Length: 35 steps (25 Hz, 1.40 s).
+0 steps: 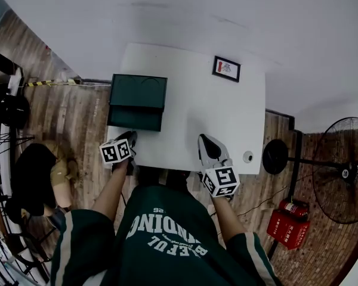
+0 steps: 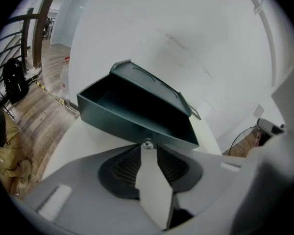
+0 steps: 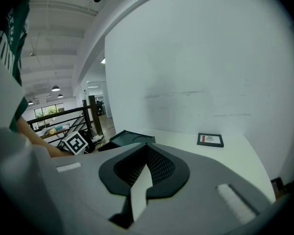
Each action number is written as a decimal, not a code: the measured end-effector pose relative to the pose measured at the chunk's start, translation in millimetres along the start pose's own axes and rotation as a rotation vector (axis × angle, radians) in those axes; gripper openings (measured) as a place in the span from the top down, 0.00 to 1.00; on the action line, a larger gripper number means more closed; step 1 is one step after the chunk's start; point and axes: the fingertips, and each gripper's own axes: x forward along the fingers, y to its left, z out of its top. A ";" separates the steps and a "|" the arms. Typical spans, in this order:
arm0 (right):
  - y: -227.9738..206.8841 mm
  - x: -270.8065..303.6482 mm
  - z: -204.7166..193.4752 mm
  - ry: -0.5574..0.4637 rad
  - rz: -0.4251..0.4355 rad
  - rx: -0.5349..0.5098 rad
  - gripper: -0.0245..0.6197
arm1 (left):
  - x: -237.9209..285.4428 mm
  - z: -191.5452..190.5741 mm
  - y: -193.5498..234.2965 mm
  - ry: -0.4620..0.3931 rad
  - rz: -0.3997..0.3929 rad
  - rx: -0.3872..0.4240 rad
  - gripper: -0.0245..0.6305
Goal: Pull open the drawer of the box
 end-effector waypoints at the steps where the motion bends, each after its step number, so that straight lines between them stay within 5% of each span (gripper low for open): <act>1: -0.5 -0.1 0.7 -0.003 0.002 -0.001 0.96 | -3.7 -1.8 -0.7 0.001 -0.001 0.006 0.76; 6: -6.2 1.3 8.0 -0.028 0.001 -0.003 0.96 | -26.1 8.4 -19.4 -0.055 -0.050 0.087 0.76; 15: -4.3 13.9 42.3 -0.091 0.045 -0.044 0.96 | -81.3 90.6 -100.9 -0.298 -0.071 0.465 0.88; 22: -0.5 19.4 72.8 -0.153 0.061 -0.075 0.96 | -108.7 131.8 -146.5 -0.399 -0.072 0.662 0.88; 35: 3.9 23.7 80.7 -0.183 0.051 -0.088 0.96 | -128.4 163.6 -174.2 -0.487 -0.101 0.699 0.88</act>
